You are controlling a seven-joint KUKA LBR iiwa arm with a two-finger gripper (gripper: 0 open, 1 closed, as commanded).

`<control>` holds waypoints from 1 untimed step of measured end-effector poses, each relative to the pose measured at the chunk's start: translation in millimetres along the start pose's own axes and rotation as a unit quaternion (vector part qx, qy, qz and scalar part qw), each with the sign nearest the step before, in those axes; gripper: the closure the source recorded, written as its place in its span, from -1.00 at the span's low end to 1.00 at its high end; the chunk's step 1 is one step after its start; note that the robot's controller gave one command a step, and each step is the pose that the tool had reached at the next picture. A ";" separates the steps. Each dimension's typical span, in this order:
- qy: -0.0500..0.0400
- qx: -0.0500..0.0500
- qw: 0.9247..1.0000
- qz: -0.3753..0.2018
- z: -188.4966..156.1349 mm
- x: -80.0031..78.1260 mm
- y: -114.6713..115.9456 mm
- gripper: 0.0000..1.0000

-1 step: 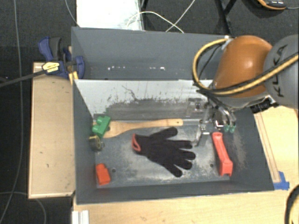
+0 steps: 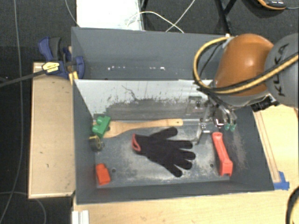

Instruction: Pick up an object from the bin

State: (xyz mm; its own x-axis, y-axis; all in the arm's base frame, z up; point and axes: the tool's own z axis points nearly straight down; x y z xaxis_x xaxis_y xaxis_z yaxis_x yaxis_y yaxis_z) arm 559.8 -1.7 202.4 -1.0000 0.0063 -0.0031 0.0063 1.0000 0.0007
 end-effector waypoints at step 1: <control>0.004 -0.001 0.997 0.073 135.7 33.3 72.5 -1.00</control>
Offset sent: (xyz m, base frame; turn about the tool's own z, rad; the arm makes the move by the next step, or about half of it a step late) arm -0.0298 0.0789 -0.0704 0.1781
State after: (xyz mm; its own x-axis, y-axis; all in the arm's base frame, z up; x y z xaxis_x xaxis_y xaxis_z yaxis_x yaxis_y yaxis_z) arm 527.5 71.1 66.7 -0.9883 0.1525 0.0048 0.1525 0.9883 0.0019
